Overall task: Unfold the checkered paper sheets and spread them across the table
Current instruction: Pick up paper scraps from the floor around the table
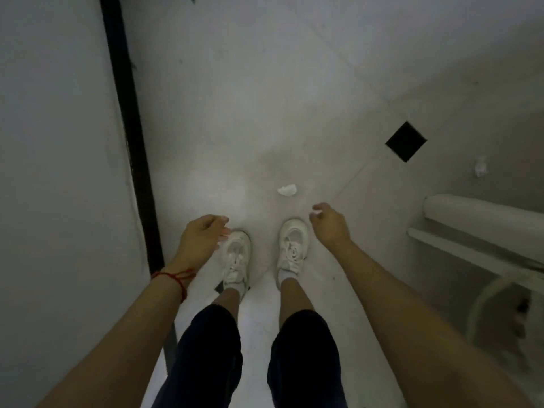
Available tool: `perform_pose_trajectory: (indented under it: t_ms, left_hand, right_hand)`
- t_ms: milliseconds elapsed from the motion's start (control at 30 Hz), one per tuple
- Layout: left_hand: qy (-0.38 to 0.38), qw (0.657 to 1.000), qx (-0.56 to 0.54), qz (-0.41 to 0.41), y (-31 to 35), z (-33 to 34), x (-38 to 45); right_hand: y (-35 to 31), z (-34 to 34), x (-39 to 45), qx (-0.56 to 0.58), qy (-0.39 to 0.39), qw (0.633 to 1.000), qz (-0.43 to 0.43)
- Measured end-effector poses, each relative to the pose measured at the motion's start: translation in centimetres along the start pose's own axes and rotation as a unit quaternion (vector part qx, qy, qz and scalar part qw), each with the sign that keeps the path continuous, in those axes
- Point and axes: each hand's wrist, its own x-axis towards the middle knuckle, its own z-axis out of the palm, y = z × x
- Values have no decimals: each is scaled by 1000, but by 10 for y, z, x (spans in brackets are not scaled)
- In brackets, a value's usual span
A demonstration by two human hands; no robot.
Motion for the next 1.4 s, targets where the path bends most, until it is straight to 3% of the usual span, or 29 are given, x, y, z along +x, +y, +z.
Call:
perform_pose_trajectory:
  t_ms: [167,433,600,733,800,867,967,1100,1400]
  left_hand:
    - [8,1000,16,-12,-57,23,65]
    - [33,998,57,-8,-111,23,131]
    - [47,997,58,-12,-123,22,155]
    - [42,998,51,-9,-115,25,150]
    - [42,998,47,-2,-106,27,139]
    - [39,998,38,10,-93,30,122]
    - [27,999,19,14,-68,35,89]
    - [4,999,18,30,-16,34,38]
    - [14,985,88,149,138,7,-86]
  right_hand:
    - [19,50,111,-100,2,994,-47]
    - [38,133,213,-231,55,963,-126]
    - [50,156,245,-378,141,885,-234]
    - [70,141,243,-224,73,952,-196]
    - [74,123,226,-64,95,981,-154]
    - [73,103,203,29,114,988,-97]
    - [64,65,163,101,131,986,-37]
    - [35,-1,98,163,164,972,-33]
    - [-27,-161,-53,332,268,903,-38]
